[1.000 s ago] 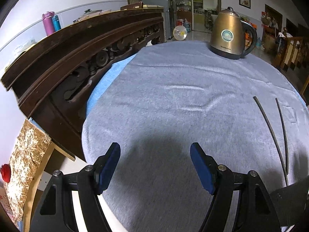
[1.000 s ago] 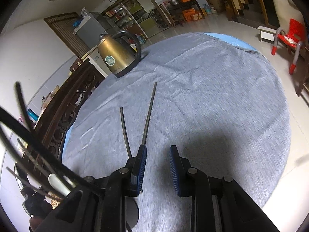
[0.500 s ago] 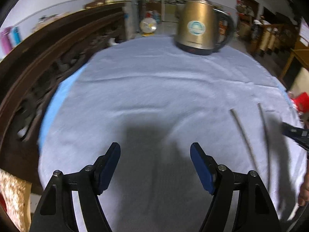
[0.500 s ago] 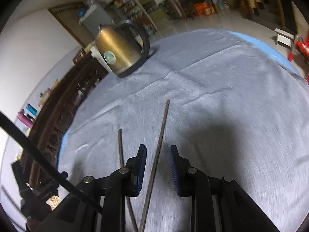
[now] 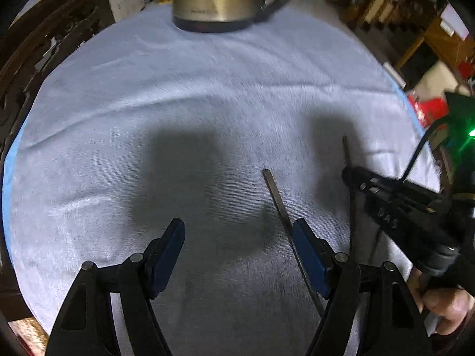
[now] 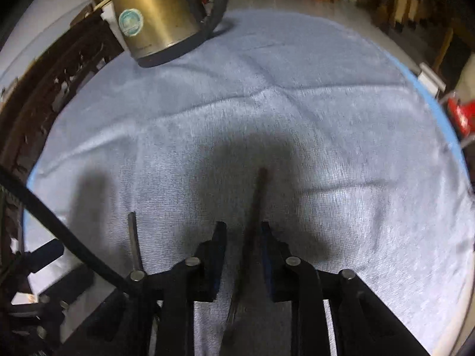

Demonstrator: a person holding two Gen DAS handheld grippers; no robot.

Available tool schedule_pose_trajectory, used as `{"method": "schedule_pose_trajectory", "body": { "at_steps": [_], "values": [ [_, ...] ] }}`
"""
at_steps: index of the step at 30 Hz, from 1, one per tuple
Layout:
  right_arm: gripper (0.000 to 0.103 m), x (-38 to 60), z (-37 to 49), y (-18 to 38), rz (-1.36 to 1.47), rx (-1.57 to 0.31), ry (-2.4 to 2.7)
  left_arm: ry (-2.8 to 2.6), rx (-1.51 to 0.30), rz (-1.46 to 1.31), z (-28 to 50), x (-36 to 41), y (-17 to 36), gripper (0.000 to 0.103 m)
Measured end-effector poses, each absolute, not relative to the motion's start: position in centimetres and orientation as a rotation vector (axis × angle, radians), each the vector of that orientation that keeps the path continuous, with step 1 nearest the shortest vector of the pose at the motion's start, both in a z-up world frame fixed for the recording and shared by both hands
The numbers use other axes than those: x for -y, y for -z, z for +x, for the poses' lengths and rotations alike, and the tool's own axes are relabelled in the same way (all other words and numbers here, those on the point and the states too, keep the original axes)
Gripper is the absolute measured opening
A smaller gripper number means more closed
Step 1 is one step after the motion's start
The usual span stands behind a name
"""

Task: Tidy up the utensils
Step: 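Grasp a chopstick with the right gripper while the left gripper grasps another chopstick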

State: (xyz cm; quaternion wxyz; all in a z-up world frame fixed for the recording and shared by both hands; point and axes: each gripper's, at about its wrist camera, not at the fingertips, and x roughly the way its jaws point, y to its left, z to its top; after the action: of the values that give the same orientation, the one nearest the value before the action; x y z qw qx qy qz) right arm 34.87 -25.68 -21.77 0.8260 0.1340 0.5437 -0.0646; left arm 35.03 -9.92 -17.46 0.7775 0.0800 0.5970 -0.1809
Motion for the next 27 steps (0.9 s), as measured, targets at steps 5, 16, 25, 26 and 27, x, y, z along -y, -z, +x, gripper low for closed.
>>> {"method": "schedule_pose_trajectory", "body": {
  "at_steps": [5, 16, 25, 26, 27],
  "values": [
    [0.006, 26.5, 35.8, 21.8, 0.276, -1.148, 0.092, 0.389, -1.35, 0.223, 35.5, 11.9, 18.7, 0.075],
    [0.006, 29.6, 36.6, 22.7, 0.414, -0.971, -0.057, 0.381, -1.3, 0.306, 35.8, 15.3, 20.0, 0.043],
    [0.006, 31.3, 36.5, 23.6, 0.544, -0.933, -0.132, 0.37, -1.245, 0.232, 36.1, 14.7, 19.5, 0.009],
    [0.006, 31.4, 36.6, 23.6, 0.56, -0.93, -0.138, 0.371, -1.236, 0.225, 36.0, 14.4, 19.3, 0.009],
    [0.006, 31.7, 36.6, 23.7, 0.581, -0.924, -0.146, 0.372, -1.224, 0.218, 35.9, 14.2, 18.9, 0.006]
  ]
}}
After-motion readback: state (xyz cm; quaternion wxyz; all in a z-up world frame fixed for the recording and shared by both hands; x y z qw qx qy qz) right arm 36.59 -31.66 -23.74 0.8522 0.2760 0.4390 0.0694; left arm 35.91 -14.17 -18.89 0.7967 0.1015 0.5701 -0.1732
